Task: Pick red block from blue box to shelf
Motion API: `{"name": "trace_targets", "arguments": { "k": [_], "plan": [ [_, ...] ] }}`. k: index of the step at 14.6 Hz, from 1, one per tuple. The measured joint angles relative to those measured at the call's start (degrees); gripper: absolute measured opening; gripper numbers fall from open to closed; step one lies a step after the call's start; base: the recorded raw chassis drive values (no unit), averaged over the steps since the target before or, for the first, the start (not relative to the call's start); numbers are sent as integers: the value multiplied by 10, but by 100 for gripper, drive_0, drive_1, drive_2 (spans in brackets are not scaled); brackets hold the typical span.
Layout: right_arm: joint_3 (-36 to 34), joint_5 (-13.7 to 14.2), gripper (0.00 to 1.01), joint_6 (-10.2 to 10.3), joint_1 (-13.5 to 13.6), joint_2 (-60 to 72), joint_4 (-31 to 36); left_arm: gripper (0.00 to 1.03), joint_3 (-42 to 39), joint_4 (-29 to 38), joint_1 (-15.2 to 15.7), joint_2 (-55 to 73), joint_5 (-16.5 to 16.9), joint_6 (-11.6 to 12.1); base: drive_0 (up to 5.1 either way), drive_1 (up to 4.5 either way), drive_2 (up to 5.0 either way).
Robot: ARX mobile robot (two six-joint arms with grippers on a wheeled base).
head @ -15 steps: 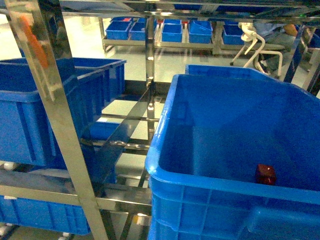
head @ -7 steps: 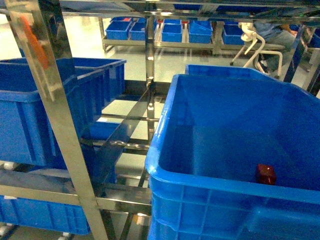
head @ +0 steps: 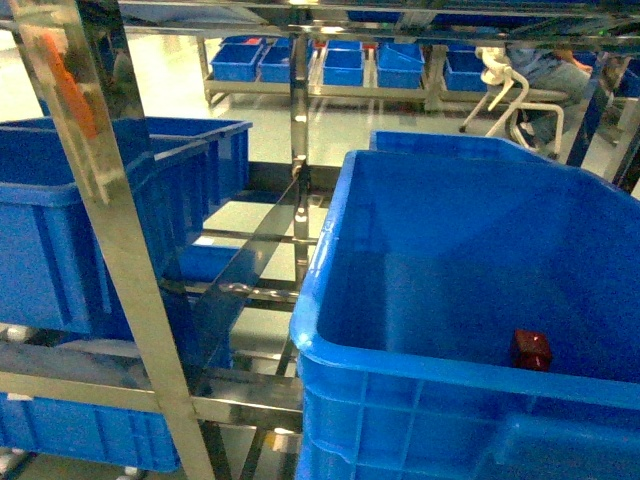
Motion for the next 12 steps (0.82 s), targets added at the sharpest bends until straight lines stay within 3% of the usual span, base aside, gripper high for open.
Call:
{"name": "trace_targets", "arguments": {
  "k": [2,9,10,12],
  "plan": [
    [0,0,5,0,0,0,-1,98,0,0,0,0,0,0,0,0,0],
    [0,0,95,0,0,0,0,98,0,0,0,0,0,0,0,0,0],
    [0,0,99,0,0,0,0,98,0,0,0,0,0,0,0,0,0],
    [0,0,98,0,0,0,0,98,0,0,0,0,0,0,0,0,0]
  ]
}}
